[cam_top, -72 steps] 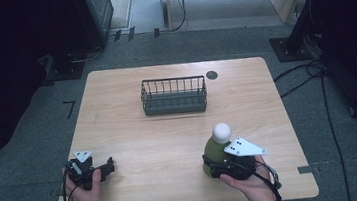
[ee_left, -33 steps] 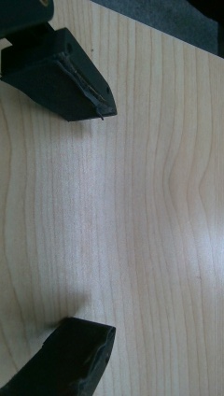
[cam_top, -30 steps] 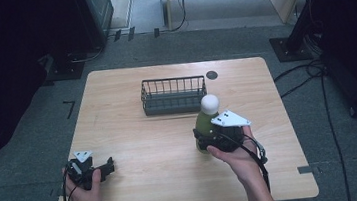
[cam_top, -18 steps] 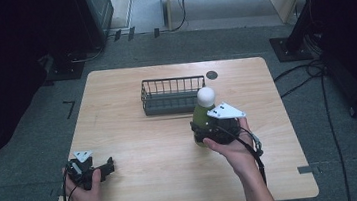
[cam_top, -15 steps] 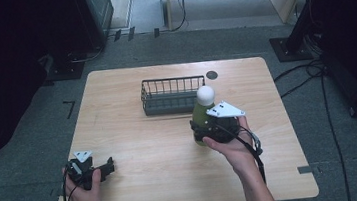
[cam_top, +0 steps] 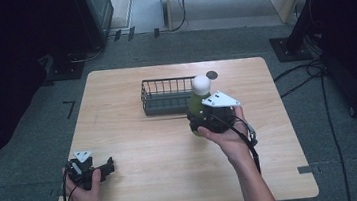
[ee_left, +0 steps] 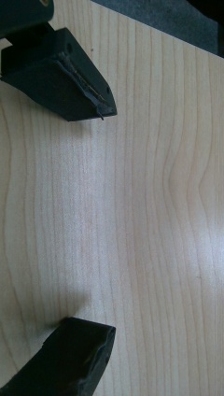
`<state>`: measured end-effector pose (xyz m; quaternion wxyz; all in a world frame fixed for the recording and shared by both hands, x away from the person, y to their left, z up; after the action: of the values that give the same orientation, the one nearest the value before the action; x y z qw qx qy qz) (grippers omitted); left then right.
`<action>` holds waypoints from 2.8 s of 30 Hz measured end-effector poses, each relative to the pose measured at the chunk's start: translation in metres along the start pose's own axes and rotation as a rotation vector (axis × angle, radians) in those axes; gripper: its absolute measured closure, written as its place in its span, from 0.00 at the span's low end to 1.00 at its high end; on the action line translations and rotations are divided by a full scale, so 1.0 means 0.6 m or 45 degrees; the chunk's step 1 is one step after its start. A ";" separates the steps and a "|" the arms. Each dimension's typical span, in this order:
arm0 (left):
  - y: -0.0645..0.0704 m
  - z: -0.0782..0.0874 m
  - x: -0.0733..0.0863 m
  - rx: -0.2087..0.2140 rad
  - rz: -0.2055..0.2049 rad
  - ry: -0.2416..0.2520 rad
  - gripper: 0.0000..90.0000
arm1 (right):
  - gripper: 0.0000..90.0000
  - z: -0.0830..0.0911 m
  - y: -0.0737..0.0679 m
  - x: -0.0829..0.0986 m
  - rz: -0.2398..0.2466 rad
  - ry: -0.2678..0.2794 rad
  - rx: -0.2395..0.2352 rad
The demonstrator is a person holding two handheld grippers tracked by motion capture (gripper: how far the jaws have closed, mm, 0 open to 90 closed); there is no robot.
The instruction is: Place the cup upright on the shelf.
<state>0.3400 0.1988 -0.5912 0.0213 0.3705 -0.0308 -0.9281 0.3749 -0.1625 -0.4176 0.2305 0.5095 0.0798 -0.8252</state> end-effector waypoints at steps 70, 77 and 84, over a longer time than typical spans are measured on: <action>0.000 0.000 0.000 0.002 0.001 0.002 0.00 | 0.22 -0.177 0.090 -0.121 -0.035 0.125 0.195; 0.001 0.000 0.000 0.003 0.000 0.002 0.00 | 0.22 -0.202 0.093 -0.095 -0.084 0.077 0.185; 0.001 0.000 0.000 0.003 0.000 0.003 0.00 | 0.22 -0.215 0.100 -0.080 -0.113 0.043 0.184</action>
<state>0.3403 0.1984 -0.5912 0.0209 0.3715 -0.0318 -0.9277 0.5243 -0.1536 -0.4301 0.1549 0.5347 0.0463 -0.8294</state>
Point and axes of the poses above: each handheld gripper's, and its own axes: z roughly backward along the jaws, x roughly out of its underside, y roughly to its right, the point moved 10 cm from there along -z, roughly forward along the jaws, and after that the axes turned 7 degrees about z, right-handed, at the moved point
